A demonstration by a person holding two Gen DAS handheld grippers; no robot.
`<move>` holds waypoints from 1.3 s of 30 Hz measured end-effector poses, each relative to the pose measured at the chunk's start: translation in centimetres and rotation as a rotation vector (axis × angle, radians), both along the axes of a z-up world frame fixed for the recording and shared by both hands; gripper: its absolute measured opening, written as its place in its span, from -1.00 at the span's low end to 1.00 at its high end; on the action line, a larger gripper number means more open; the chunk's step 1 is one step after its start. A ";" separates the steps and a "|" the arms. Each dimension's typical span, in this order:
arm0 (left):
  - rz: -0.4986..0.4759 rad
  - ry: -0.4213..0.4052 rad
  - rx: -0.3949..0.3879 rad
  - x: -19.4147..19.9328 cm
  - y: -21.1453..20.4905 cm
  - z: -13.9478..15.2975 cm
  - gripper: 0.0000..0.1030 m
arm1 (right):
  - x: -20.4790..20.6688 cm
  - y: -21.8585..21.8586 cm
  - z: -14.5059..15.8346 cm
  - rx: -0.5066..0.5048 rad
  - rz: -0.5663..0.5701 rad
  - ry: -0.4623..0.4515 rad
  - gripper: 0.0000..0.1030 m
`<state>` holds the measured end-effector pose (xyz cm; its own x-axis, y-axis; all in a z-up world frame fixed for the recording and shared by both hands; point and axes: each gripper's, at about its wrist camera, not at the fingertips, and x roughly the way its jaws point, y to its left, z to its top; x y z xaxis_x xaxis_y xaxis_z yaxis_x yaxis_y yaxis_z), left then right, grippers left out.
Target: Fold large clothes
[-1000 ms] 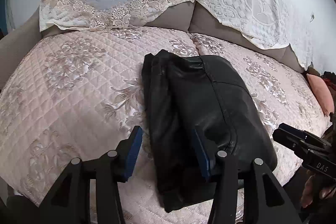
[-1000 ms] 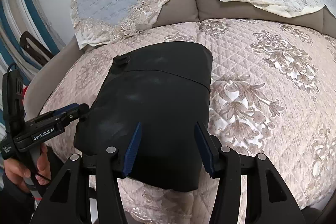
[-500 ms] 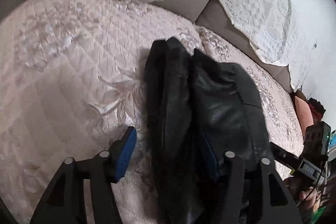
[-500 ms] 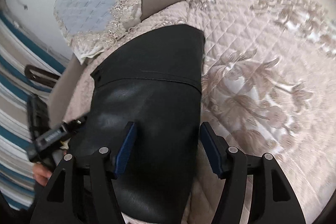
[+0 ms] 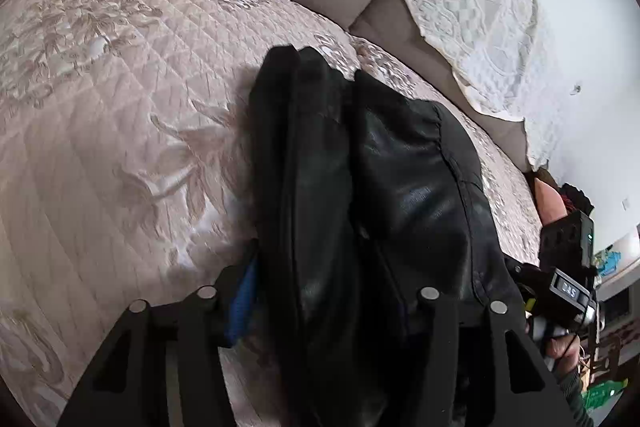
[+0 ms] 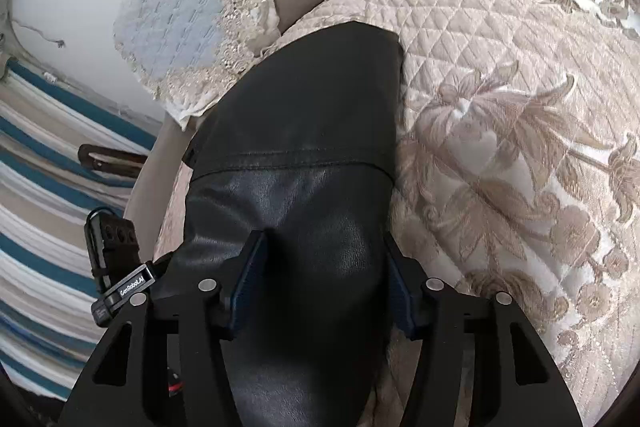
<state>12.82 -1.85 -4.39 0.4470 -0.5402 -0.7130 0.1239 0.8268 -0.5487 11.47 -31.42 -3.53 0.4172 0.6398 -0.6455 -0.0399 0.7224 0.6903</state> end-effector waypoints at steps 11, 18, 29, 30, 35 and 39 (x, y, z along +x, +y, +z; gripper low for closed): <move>-0.067 -0.029 0.048 0.3 -1.3 2.4 -0.65 | -0.1 1.5 3.2 -0.052 0.024 -0.053 -0.61; -0.059 -0.080 0.030 -1.4 0.2 4.9 -0.67 | -0.3 3.3 5.8 -0.054 0.048 -0.113 -0.63; -0.017 -0.175 0.127 6.4 4.7 8.2 -0.67 | 8.6 8.7 7.4 -0.029 0.086 -0.163 -0.63; -0.011 -0.175 0.127 7.3 5.2 8.2 -0.67 | 9.9 9.3 7.4 -0.023 0.086 -0.168 -0.63; 0.017 -0.184 0.143 12.5 7.5 6.9 -0.66 | 14.9 10.9 5.6 -0.013 0.095 -0.153 -0.60; 0.051 -0.081 0.206 16.0 8.2 1.7 -0.59 | 17.8 11.7 0.2 -0.187 0.075 -0.018 -0.39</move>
<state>28.81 6.38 -2.67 0.5305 -0.3621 -0.7664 0.1162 0.9267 -0.3574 29.31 -19.74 -3.34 0.3855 0.5396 -0.7485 -0.1099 0.8323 0.5433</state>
